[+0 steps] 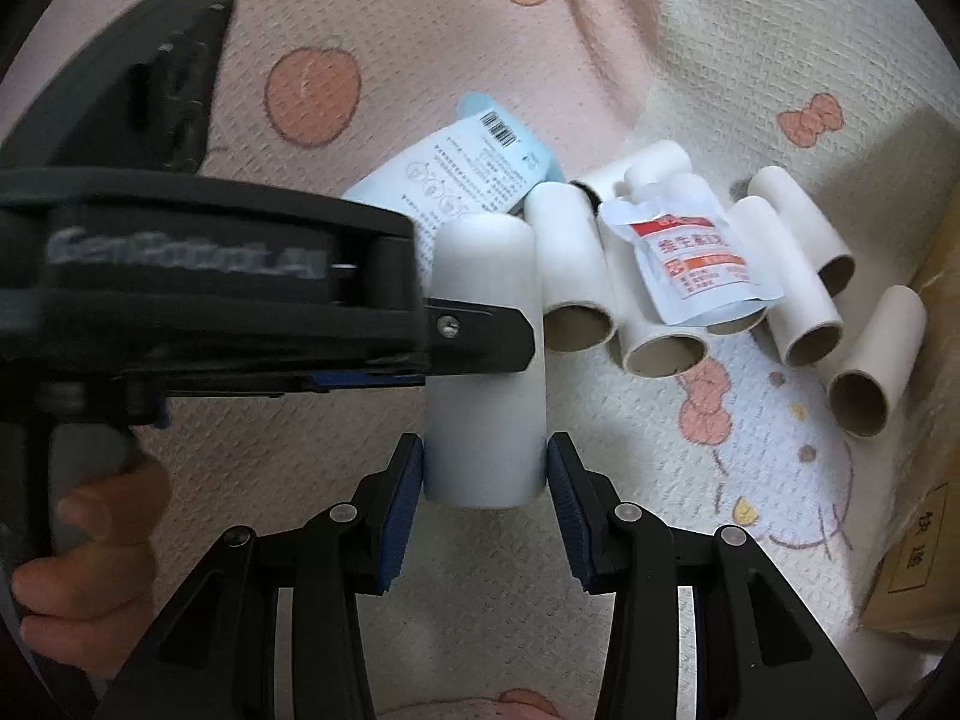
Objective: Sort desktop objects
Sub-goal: 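Close the right tool on an upright white cardboard tube, then lift the tube with the right tool and carry it over the cardboard box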
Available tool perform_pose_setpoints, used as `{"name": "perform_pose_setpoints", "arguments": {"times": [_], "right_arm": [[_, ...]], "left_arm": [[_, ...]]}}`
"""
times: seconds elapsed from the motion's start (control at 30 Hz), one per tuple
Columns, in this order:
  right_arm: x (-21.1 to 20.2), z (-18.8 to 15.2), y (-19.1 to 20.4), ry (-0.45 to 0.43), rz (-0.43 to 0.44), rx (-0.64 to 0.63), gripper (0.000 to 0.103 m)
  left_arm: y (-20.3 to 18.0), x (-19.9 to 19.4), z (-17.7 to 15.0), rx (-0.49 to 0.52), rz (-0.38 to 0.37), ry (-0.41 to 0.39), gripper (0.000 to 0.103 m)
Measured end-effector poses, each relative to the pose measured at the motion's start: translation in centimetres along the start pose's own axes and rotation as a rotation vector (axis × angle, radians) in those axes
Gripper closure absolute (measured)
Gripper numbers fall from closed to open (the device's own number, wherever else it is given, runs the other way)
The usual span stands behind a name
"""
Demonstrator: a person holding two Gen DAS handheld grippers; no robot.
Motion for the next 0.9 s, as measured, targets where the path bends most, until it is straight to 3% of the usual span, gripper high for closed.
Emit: {"name": "perform_pose_setpoints", "arguments": {"times": [0.3, 0.47, 0.6, 0.9], "right_arm": [[-3.4, 2.3, -2.5, -0.098, 0.040, 0.074, 0.063], [-5.4, 3.9, -2.5, -0.157, 0.016, 0.056, 0.063], [-6.6, 5.9, -4.3, -0.204, 0.002, 0.065, 0.063], [-9.3, 6.9, -7.5, -0.265, -0.070, 0.086, 0.063]], "left_arm": [[-3.6, -2.8, 1.7, 0.162, 0.033, -0.125, 0.058], [-5.7, -4.4, 2.7, 0.218, 0.022, -0.188, 0.058], [-7.6, -5.0, 3.3, 0.240, -0.012, -0.203, 0.058], [-11.9, -5.4, 3.9, 0.294, -0.073, -0.224, 0.058]]}}
Point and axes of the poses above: each gripper's, at about its wrist camera, not at the fingertips, and x roughly the way its jaws point, y to its left, z to its top, the point moved 9 cm from there along x, roughly the way its jaws point, and after that the axes turned 4 degrees about z, right-handed, at the moved point
